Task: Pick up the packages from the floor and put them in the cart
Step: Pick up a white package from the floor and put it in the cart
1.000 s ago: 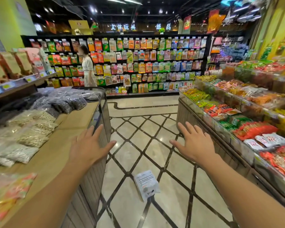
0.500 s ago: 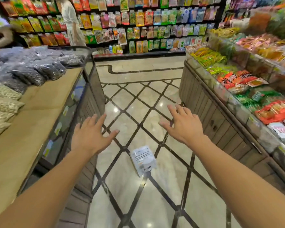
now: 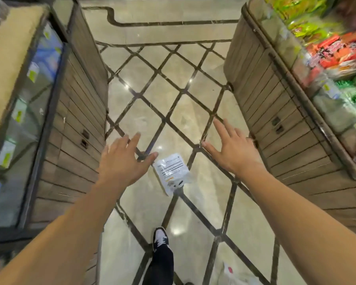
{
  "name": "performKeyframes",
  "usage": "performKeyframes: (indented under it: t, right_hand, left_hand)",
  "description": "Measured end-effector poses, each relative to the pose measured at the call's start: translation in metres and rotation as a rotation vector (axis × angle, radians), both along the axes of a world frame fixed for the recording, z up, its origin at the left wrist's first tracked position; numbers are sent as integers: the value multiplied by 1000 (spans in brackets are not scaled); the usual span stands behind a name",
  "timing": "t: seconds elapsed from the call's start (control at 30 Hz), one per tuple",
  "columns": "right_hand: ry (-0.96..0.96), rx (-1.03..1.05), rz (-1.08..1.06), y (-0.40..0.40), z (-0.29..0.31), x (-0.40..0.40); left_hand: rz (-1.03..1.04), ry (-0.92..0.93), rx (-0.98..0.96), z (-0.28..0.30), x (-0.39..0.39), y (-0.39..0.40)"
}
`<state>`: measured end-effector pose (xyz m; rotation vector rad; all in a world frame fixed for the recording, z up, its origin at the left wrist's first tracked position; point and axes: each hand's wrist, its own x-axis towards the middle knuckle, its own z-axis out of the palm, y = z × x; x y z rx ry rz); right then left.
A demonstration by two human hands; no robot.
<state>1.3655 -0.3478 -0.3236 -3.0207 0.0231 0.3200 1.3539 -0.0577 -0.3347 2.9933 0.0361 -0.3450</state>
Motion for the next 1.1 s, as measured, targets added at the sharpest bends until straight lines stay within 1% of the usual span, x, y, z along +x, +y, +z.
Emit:
performKeyframes:
  t: [0.1,0.17,0.27,0.37,0.53,0.63,0.77,0.87,0.97,1.03,1.1]
  right_hand:
    - [60,-14,1,18,-51,38]
    - [83,12,-20,30,-95,66]
    - [140,80,-44,47,-176,100]
    - [171,197,-94,56,-269,116]
    - [184,238,-162,47,-427,120]
    - [176,231,-191,34,-509,126]
    - [158,302,-232,26,-605,123]
    - [89,331,-221,26,-657,136]
    - [-25,445,-261,29,-690,183]
    - [26,441,-200,30,-711,204]
    - [124,393,-175,25,-733,216]
  left_hand:
    - [3,81,-22,-54,33,7]
    - [22,134,-31,-98,52,9]
    - [36,212,-29,-180,73,6]
    - [41,221,-42,-273,86,-3]
    - [228,295,-181,-419,89,-23]
    - [327,254,-271,-498,94,-35]
    - [537,206,-448,-592,94,-48]
    - [624,167,-524,-650,100,-56]
    - [697,50,-564,-699,138,-62]
    - [689,61,-525,-725,162,-59]
    - [704,165,-476,-749,174,-52]
